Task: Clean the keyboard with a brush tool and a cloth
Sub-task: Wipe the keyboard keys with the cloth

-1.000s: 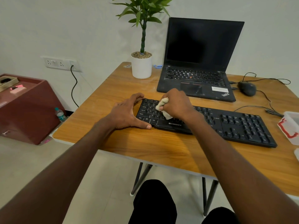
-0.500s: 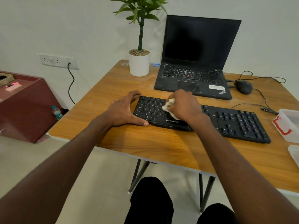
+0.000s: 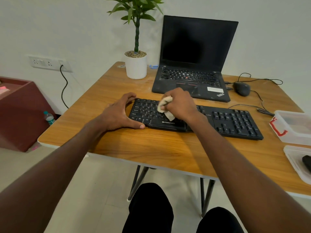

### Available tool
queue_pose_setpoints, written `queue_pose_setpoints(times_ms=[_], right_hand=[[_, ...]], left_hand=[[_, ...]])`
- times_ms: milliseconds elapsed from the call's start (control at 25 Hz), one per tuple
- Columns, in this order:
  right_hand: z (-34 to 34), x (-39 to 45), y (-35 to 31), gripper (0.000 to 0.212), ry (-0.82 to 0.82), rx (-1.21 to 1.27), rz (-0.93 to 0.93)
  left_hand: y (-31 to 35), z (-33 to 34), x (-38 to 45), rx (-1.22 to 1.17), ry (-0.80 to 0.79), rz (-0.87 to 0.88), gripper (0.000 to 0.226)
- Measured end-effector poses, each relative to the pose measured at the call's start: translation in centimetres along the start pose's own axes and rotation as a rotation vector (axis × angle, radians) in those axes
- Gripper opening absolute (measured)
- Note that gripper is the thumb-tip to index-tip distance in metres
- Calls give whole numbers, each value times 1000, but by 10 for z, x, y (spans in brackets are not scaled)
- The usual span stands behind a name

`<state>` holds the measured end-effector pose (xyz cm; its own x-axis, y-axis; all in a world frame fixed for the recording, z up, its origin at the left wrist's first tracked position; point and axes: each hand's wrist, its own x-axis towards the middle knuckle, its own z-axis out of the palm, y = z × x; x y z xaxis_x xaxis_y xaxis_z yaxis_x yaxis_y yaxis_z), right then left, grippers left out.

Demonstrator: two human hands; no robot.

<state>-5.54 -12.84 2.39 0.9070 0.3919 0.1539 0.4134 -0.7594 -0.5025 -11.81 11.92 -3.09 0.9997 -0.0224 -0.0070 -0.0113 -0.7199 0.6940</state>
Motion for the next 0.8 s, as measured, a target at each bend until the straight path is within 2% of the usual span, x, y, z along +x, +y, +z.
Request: queue_pose_setpoints(times_ms=[80, 240, 360, 520, 800], right_hand=[[-6, -9, 17, 15, 70, -70, 48], [-24, -28, 43, 18, 255, -379, 199], [-20, -34, 40, 18, 295, -344, 208], [3, -35, 10, 21, 187, -192, -25], [-25, -46, 54, 23, 268, -238, 192]], left_hand=[[-2, 0, 1, -10, -7, 3, 141], [-4, 0, 4, -11, -9, 11, 141], [-4, 2, 4, 6, -3, 16, 141], [-6, 1, 6, -26, -5, 27, 139], [-4, 2, 4, -26, -11, 27, 140]])
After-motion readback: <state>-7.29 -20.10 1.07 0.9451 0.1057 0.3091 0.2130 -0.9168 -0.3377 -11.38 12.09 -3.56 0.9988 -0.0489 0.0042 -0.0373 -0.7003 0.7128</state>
